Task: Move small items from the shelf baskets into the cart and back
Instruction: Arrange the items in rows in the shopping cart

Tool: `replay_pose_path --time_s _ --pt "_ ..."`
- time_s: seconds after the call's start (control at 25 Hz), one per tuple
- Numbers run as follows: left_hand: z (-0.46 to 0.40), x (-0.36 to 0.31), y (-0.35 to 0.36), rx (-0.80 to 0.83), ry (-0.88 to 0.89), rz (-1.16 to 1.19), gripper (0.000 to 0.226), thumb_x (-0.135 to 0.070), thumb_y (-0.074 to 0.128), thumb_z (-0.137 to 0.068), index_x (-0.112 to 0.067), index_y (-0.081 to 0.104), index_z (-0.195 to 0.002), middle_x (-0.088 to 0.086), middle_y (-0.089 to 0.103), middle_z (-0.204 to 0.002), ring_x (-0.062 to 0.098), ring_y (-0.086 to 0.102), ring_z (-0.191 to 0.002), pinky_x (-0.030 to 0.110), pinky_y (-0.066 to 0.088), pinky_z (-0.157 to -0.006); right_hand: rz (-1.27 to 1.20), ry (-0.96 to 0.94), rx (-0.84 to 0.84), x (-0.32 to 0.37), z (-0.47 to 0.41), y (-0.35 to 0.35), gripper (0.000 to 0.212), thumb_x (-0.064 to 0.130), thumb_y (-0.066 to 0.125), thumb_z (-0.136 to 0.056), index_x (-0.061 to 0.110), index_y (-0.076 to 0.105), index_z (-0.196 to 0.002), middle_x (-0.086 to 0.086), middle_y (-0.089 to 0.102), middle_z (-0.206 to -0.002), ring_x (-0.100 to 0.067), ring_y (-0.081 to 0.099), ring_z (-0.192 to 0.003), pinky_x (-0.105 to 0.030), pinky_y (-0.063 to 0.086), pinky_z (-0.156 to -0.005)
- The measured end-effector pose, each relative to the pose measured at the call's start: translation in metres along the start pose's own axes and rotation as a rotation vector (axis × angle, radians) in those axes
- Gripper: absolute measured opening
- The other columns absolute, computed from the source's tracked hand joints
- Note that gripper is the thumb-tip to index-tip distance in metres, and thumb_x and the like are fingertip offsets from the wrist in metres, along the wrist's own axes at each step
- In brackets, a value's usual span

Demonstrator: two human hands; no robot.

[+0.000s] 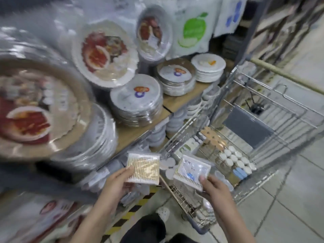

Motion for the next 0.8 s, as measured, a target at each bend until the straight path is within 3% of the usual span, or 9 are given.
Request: replay_pose_path --time_s 0.12,0.2,0.32,0.52,0.56,0.64,0.72,0.8 --pt "0.047 0.001 -0.026 -0.083 0.040 0.246 0.031 -0.023 0.060 -0.082 -0.002 0.068 -0.105 0.015 0.071 -0.094 0.021 0.061 -0.079 0.024 0.051 -0.060 0.041 -0.065 0.173 0.017 0.014 0.028 0.011 0.012 0.059 -0.090 0.008 0.065 -0.097 -0.009 0.074 -0.092 -0.019 0.071 -0.081 -0.024 0.057 -0.065" --pt "0.081 0.004 -0.049 -0.144 0.098 0.357 0.035 -0.023 0.061 -0.077 -0.003 0.068 -0.105 0.014 0.071 -0.099 0.021 0.059 -0.083 0.027 0.047 -0.067 0.058 -0.093 0.296 0.026 0.026 0.053 0.008 0.010 0.059 -0.089 0.010 0.066 -0.093 -0.007 0.075 -0.087 -0.015 0.071 -0.074 -0.025 0.058 -0.066" --pt "0.128 0.013 -0.088 -0.261 0.163 0.479 0.037 -0.020 0.060 -0.077 -0.002 0.066 -0.108 0.017 0.068 -0.110 0.029 0.057 -0.097 0.037 0.042 -0.082 0.109 -0.112 0.487 0.033 0.048 0.095 0.016 0.017 0.062 -0.084 0.010 0.069 -0.097 -0.012 0.074 -0.095 -0.022 0.069 -0.083 -0.032 0.055 -0.075" --pt "0.192 0.030 -0.148 -0.481 0.280 0.619 0.048 -0.019 0.070 -0.069 -0.007 0.063 -0.114 0.007 0.072 -0.104 0.020 0.066 -0.087 0.033 0.047 -0.083 0.156 -0.097 0.724 0.041 0.087 0.158 0.017 0.020 0.063 -0.084 0.013 0.069 -0.098 -0.008 0.074 -0.097 -0.020 0.071 -0.087 -0.034 0.053 -0.078" --pt "0.203 0.032 -0.158 -0.512 0.304 0.643 0.059 -0.023 0.080 -0.062 -0.007 0.063 -0.115 0.007 0.072 -0.104 0.021 0.068 -0.087 0.035 0.049 -0.087 0.161 -0.086 0.771 0.043 0.095 0.172 0.024 0.027 0.069 -0.079 0.013 0.069 -0.099 -0.008 0.074 -0.099 -0.022 0.071 -0.090 -0.037 0.052 -0.081" --pt "0.219 0.032 -0.178 -0.565 0.326 0.654 0.067 -0.023 0.088 -0.052 -0.008 0.063 -0.113 0.010 0.071 -0.107 0.024 0.069 -0.088 0.041 0.051 -0.089 0.186 -0.075 0.872 0.046 0.111 0.197 0.062 0.050 0.086 -0.054 0.014 0.069 -0.102 -0.009 0.073 -0.103 -0.025 0.070 -0.096 -0.041 0.050 -0.087" --pt "0.232 0.027 -0.199 -0.616 0.341 0.641 0.047 -0.011 0.075 -0.062 -0.008 0.064 -0.108 0.012 0.072 -0.104 0.023 0.071 -0.083 0.036 0.057 -0.074 0.222 -0.056 0.952 0.047 0.128 0.225 0.092 0.059 0.090 -0.032 0.015 0.066 -0.109 -0.008 0.072 -0.105 -0.026 0.069 -0.099 -0.045 0.049 -0.091" --pt "0.243 0.021 -0.223 -0.671 0.351 0.598 0.043 -0.009 0.072 -0.060 -0.007 0.065 -0.102 0.012 0.073 -0.097 0.022 0.072 -0.077 0.031 0.060 -0.061 0.236 -0.032 1.020 0.045 0.144 0.257 0.100 0.057 0.091 -0.028 0.014 0.063 -0.114 -0.011 0.072 -0.107 -0.029 0.068 -0.101 -0.049 0.048 -0.094"
Point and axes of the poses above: each hand's wrist, its own z-axis away from the middle knuckle, its own y-axis out of the palm, x = y × z, the point moved 6 cm from there along -z, towards the middle knuckle
